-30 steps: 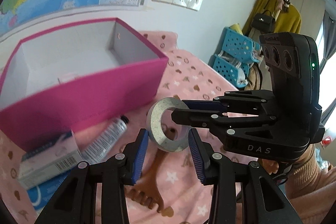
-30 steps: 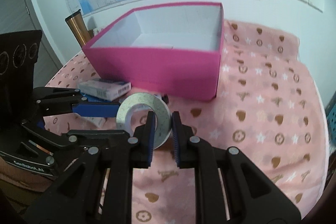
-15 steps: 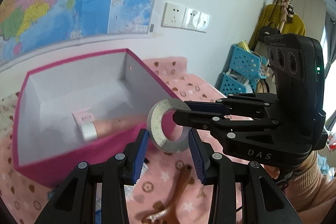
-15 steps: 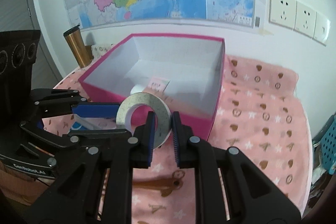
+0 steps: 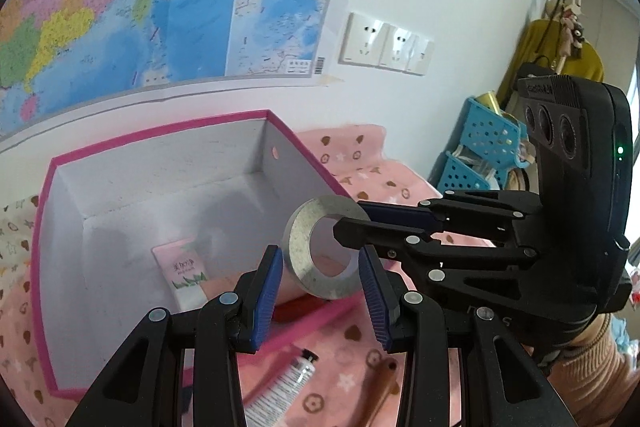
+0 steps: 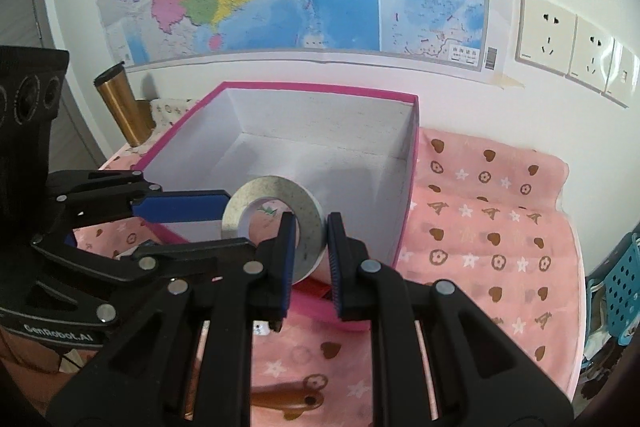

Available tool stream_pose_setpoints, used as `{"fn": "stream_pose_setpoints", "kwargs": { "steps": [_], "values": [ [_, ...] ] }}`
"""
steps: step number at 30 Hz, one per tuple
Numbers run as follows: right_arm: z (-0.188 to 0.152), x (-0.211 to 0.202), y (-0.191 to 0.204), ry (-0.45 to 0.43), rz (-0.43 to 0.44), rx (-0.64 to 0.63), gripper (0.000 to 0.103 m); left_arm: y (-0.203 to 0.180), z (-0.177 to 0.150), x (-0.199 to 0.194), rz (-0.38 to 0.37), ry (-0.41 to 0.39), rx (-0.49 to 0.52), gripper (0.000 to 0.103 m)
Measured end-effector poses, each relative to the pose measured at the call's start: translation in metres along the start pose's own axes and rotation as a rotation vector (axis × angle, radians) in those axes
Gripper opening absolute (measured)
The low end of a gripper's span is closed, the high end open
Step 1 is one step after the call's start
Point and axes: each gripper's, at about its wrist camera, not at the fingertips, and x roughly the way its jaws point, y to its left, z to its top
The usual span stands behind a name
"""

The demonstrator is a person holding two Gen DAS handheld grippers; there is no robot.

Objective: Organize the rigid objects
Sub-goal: 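Carry the tape roll over the magenta box and open the right gripper, then move the right gripper to the blue-and-white medicine box and grasp it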

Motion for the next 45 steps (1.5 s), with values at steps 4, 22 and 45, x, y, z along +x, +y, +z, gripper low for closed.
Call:
{"fn": "stream_pose_setpoints", "kwargs": {
  "steps": [4, 22, 45],
  "values": [
    [0.002, 0.013, -0.006, 0.027, -0.008, 0.014, 0.018, 0.006, 0.001, 0.011, -0.009, 0.024, -0.019, 0.038],
    [-0.001, 0.041, -0.016, 0.121, -0.034, 0.042, 0.018, 0.023, 0.0, 0.036, -0.033, 0.074, -0.065, 0.039],
    [-0.04, -0.005, 0.024, 0.043, 0.154, 0.024, 0.031, 0.077, -0.078, -0.096, 0.144, -0.134, -0.122, 0.058]
  ]
}}
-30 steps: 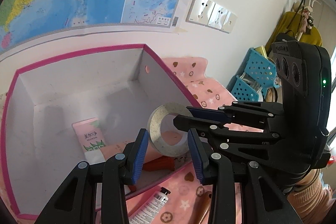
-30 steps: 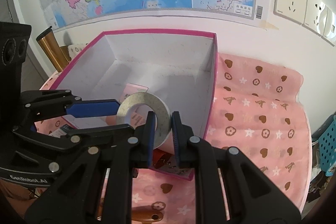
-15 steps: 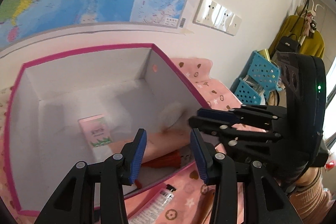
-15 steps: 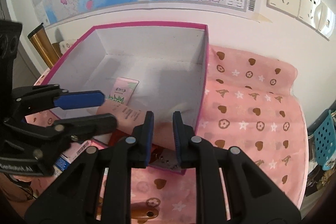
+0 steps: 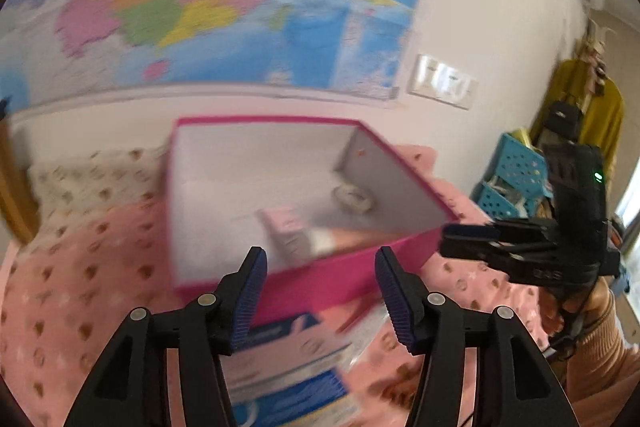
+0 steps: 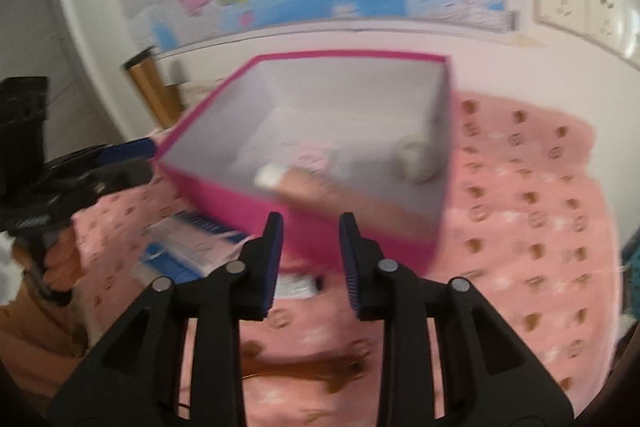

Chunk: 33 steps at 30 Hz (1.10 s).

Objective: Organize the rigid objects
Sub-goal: 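Move the right gripper to the blue-and-white medicine box and grasp it, then lift the medicine box into the magenta box and release it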

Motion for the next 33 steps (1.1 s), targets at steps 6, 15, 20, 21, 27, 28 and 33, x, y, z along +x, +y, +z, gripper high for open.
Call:
{"fn": "stream_pose_setpoints", "kwargs": {
  "steps": [6, 15, 20, 21, 27, 28, 33],
  "values": [
    [-0.017, 0.022, 0.028, 0.065, 0.121, 0.0, 0.031, 0.037, -0.031, 0.006, 0.069, 0.084, -0.106, 0.058],
    [-0.027, 0.066, 0.043, 0.155, 0.196, 0.063, 0.035, 0.054, -0.062, 0.016, 0.061, 0.172, -0.17, 0.058],
    [-0.027, 0.081, 0.047, 0.181, 0.223, 0.09, 0.035, 0.053, -0.068, 0.022, 0.031, 0.208, -0.183, 0.058],
    [-0.027, 0.086, 0.047, 0.191, 0.228, 0.096, 0.035, 0.053, -0.069, 0.022, 0.027, 0.212, -0.181, 0.058],
    [-0.027, 0.099, 0.045, 0.208, 0.253, 0.137, 0.036, 0.056, -0.071, 0.028, -0.006, 0.241, -0.181, 0.058],
    [-0.027, 0.101, 0.045, 0.209, 0.254, 0.146, 0.037, 0.056, -0.07, 0.029, -0.006, 0.243, -0.18, 0.058],
    [-0.026, 0.108, 0.04, 0.226, 0.262, 0.182, 0.039, 0.055, -0.07, 0.029, -0.009, 0.248, -0.17, 0.058]
  ]
}}
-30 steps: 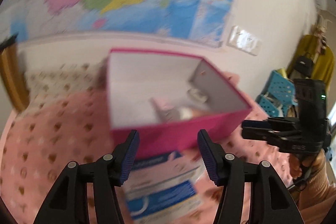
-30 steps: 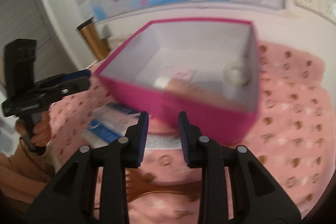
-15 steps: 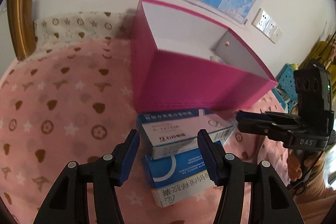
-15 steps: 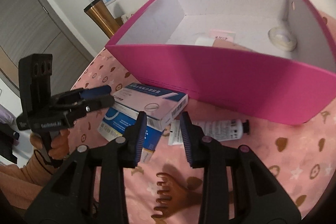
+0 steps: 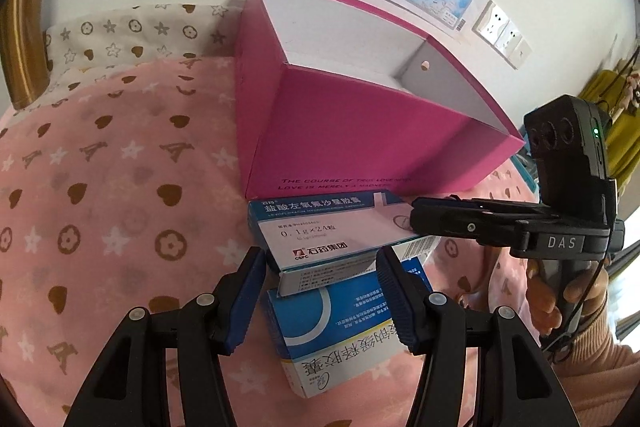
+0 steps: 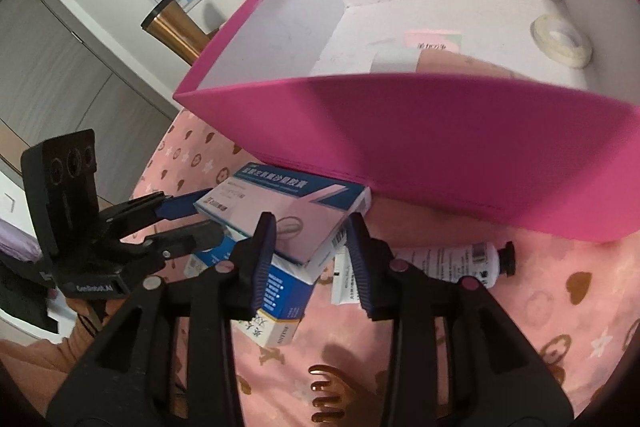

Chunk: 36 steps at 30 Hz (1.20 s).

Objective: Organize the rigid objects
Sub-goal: 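Lift the medicine box into the magenta box and release it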

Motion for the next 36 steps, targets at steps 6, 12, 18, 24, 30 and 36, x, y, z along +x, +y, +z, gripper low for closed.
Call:
{"fn": "stream_pose_setpoints", "kwargs": {
  "steps": [6, 12, 18, 24, 30, 36],
  "values": [
    [0.002, 0.007, -0.001, 0.008, 0.017, 0.016, 0.041, -0.001, 0.001, -0.001, 0.001, 0.002, 0.009, 0.059],
    [0.0, 0.007, 0.005, -0.003, 0.019, -0.005, 0.045, -0.01, -0.001, -0.007, 0.026, -0.015, 0.031, 0.06],
    [-0.004, -0.008, 0.016, -0.042, 0.01, -0.041, 0.045, -0.022, -0.003, -0.021, 0.028, -0.048, 0.052, 0.06],
    [-0.012, -0.027, 0.026, -0.08, -0.001, -0.071, 0.045, -0.04, -0.007, -0.036, 0.045, -0.082, 0.097, 0.06],
    [-0.013, -0.046, 0.037, -0.126, -0.011, -0.106, 0.045, -0.051, -0.003, -0.053, 0.029, -0.126, 0.123, 0.06],
    [-0.012, -0.066, 0.05, -0.176, -0.011, -0.144, 0.045, -0.062, 0.005, -0.07, 0.029, -0.173, 0.165, 0.06]
  ]
}}
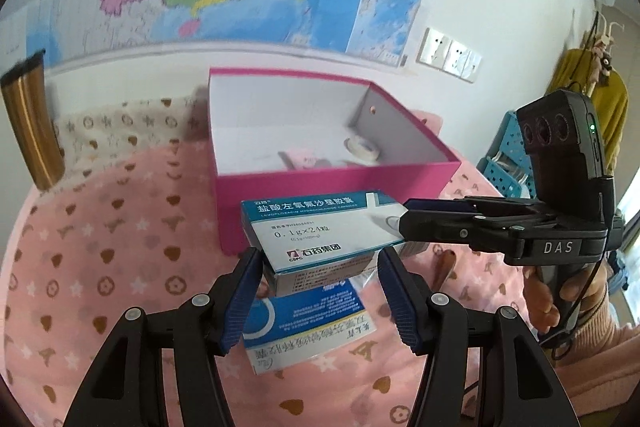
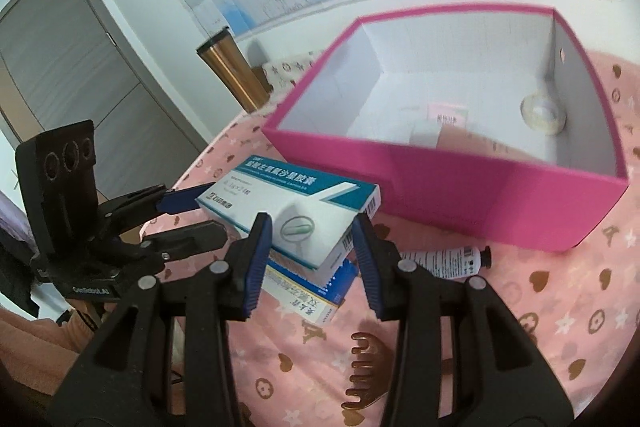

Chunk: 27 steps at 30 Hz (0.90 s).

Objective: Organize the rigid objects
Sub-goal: 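Lift the medicine box into the magenta box and release it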

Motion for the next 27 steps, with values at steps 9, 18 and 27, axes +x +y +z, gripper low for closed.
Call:
{"fn": "stream_pose_setpoints", "kwargs": {
  "steps": [9, 18, 27],
  "values": [
    [0.023, -0.019, 0.012, -0.069, -0.023, -0.066, 0.045, -0.006, 0.018, -0.008, 0.016, -0.047, 0.034, 0.06],
    [0.052, -0.012, 0.005, -0.088, -0.037, -0.087, 0.045, 0.007, 0.047, 0.003, 0.015, -0.062, 0.02, 0.062],
    [0.071, 0.009, -0.011, -0.072, -0.058, -0.066, 0.045, 0.022, 0.063, 0.026, 0.042, -0.036, 0.008, 0.062]
  ]
}}
